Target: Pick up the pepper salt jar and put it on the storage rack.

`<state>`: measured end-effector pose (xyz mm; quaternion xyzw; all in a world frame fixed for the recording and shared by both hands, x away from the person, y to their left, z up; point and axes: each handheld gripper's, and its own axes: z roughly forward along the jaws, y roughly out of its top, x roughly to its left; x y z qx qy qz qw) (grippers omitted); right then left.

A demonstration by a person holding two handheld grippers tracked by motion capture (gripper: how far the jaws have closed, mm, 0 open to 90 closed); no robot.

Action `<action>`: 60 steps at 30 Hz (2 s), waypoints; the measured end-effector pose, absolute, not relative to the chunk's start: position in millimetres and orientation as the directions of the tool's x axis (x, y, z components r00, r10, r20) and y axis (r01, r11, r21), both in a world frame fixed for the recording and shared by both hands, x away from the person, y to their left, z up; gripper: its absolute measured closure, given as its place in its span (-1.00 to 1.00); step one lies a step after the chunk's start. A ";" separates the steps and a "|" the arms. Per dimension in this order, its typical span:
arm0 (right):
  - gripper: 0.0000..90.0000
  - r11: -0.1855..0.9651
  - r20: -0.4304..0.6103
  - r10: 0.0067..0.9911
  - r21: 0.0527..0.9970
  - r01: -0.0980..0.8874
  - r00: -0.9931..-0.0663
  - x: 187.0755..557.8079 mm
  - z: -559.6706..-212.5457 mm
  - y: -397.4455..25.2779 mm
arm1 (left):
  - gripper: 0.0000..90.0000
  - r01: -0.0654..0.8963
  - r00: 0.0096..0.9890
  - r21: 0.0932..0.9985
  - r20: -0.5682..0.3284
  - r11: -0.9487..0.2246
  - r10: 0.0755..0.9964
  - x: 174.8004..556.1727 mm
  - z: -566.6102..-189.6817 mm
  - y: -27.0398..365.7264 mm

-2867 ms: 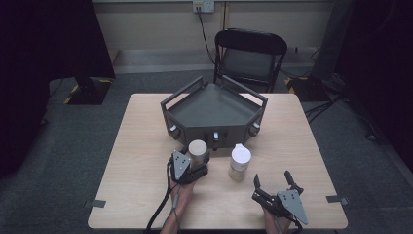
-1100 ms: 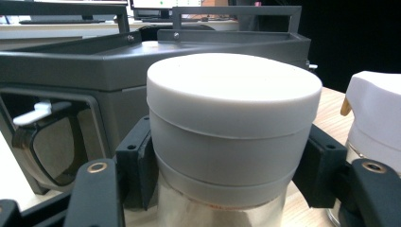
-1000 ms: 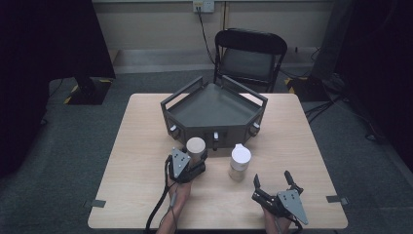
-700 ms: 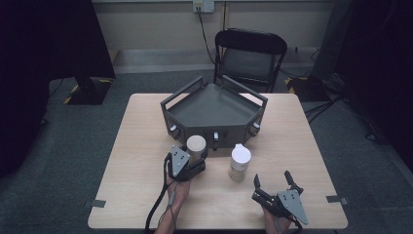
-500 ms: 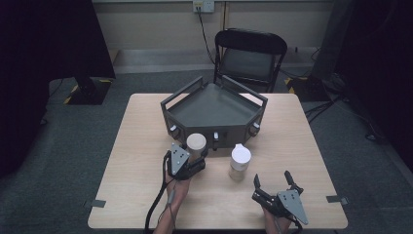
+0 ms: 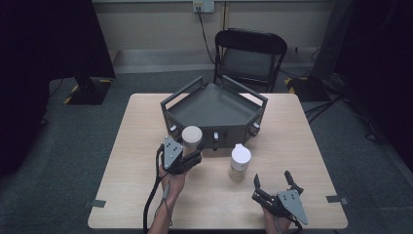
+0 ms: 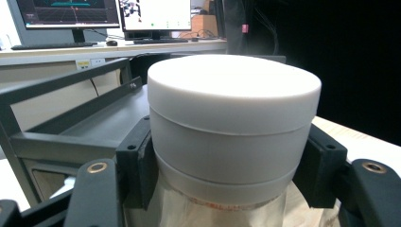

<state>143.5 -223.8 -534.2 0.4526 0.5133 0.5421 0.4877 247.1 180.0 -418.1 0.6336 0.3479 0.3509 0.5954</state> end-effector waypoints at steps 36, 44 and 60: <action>-1.00 0.002 -0.009 0.993 0.998 -0.064 -0.114 143.3 -534.2 -223.9 | -0.23 0.021 0.501 0.998 0.037 -0.055 0.865 266.6 -353.7 173.6; -1.00 0.002 -0.009 0.993 0.998 -0.064 -0.114 143.4 -534.1 -223.9 | -0.23 0.018 0.481 0.998 0.048 -0.065 0.876 276.7 -339.3 165.2; -1.00 0.002 -0.009 0.993 0.998 -0.064 -0.116 143.2 -534.2 -224.2 | -0.23 0.035 0.458 0.997 0.050 -0.074 0.888 301.0 -322.4 147.7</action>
